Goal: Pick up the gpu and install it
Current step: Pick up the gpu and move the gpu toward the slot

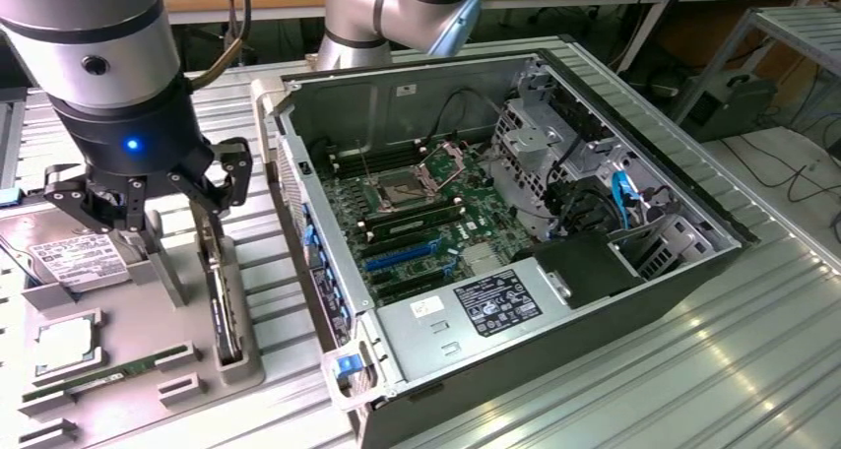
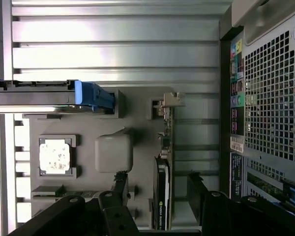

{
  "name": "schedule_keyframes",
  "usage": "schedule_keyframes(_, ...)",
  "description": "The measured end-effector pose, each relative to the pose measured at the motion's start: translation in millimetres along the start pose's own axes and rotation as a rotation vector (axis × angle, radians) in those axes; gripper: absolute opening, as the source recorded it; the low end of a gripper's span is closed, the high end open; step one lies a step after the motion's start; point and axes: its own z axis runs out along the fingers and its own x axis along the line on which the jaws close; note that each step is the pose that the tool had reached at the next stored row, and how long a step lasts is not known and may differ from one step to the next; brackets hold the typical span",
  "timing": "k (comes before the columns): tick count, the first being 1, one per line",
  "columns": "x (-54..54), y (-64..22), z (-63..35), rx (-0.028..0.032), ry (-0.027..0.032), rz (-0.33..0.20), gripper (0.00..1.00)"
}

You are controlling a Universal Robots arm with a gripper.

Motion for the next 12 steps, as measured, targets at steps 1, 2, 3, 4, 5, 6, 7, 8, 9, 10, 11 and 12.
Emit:
schedule_keyframes(1, 0.1, -1.1, 1.7, 0.0001, 0.0001, 0.000, 0.60)
schedule_keyframes(2, 0.0, -2.7, 3.2, 0.0000, 0.0001, 0.000, 0.60)
schedule_keyframes(3, 0.0, -3.8, 4.3, -0.0001, 0.0000, 0.000, 0.60)
schedule_keyframes(4, 0.0, -5.8, 5.5, -0.0001, 0.0000, 0.000, 0.60)
schedule_keyframes(5, 0.0, -7.7, 6.3, 0.0000, 0.0000, 0.000, 0.60)
schedule_keyframes(6, 0.0, -9.8, 6.9, -0.0001, 0.0000, 0.000, 0.60)
schedule_keyframes(7, -0.1, -11.6, 7.4, 0.0000, 0.0001, 0.000, 0.60)
schedule_keyframes(8, -0.1, -13.2, 7.9, 0.0001, 0.0001, 0.000, 0.60)
schedule_keyframes(9, 0.0, -14.7, 8.7, 0.0000, 0.0001, 0.000, 0.60)
schedule_keyframes(10, -0.1, -15.9, 9.6, 0.0000, 0.0001, 0.000, 0.60)
schedule_keyframes(11, -0.1, -16.6, 10.8, -0.0001, -0.0001, 0.000, 0.60)
schedule_keyframes(12, -0.1, -17.4, 12.2, -0.0001, 0.0000, 0.000, 0.60)
